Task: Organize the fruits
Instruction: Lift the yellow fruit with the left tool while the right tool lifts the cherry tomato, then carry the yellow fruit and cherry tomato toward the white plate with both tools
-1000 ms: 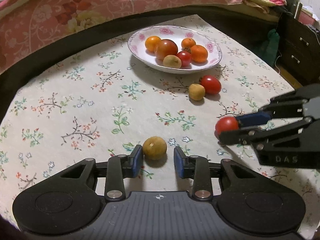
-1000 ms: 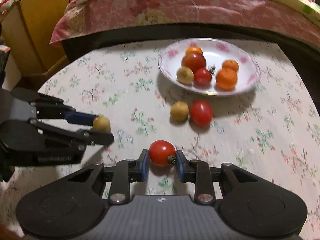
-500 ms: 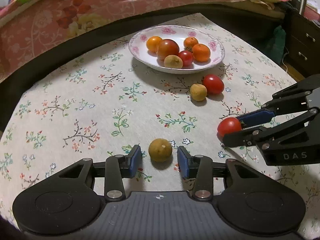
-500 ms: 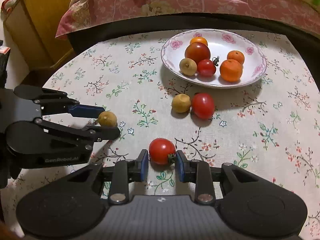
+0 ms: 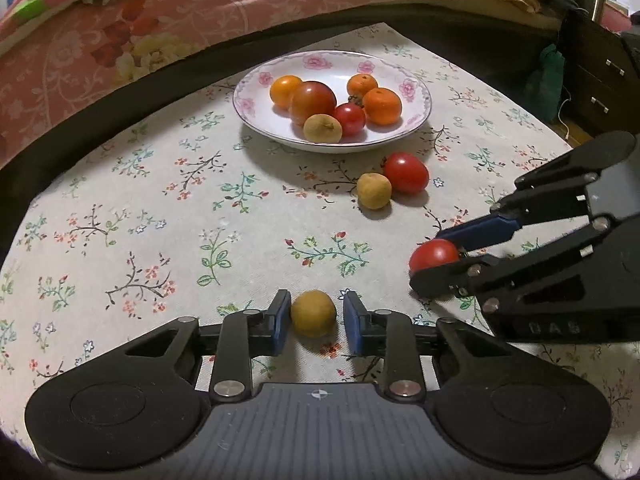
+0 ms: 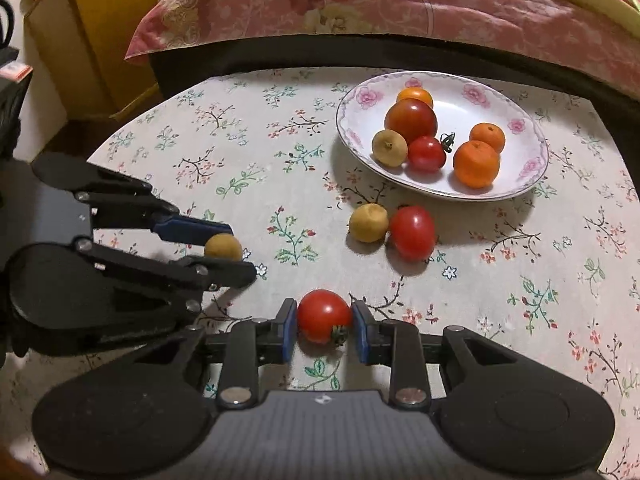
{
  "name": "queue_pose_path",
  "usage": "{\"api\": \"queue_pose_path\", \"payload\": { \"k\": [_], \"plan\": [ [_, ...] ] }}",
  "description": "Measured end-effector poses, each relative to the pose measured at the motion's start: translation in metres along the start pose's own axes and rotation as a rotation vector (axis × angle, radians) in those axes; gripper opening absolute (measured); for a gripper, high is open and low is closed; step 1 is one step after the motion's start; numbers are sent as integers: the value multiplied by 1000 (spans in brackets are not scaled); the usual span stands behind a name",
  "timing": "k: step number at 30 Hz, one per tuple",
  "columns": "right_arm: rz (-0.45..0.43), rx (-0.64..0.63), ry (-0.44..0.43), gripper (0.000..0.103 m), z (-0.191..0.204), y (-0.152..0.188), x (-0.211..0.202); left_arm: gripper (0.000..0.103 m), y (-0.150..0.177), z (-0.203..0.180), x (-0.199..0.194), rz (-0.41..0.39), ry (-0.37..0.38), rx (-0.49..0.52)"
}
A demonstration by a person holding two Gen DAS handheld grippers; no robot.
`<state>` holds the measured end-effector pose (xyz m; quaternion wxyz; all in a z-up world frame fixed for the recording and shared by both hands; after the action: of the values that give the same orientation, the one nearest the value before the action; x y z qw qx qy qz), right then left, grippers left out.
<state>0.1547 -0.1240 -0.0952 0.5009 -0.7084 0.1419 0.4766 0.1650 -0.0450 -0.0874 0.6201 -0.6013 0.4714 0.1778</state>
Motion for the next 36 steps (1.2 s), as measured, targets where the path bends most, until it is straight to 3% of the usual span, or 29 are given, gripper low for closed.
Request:
{"api": "queue_pose_path", "payload": {
  "k": [14,29,36],
  "plan": [
    [-4,-40,-25,30,-3,0,3,40,4,-2,-2,-6,12,27],
    [-7,-49,-46,28,-4,0,2,36,3,-5,0,22,13,43],
    [-18,-56,-54,29,-5,5,-2,44,6,-6,-4,22,11,49]
  ]
}}
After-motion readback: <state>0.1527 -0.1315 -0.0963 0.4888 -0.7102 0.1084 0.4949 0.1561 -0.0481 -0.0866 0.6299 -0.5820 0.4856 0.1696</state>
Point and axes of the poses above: each gripper's, at about its wrist camera, not at the fingertips, and x roughly the way its jaws point, z to its left, y to its underside, the point moved 10 cm from there along x, roughly the way its jaws point, and after that the axes turned 14 degrees about -x, right-handed, at the moved point
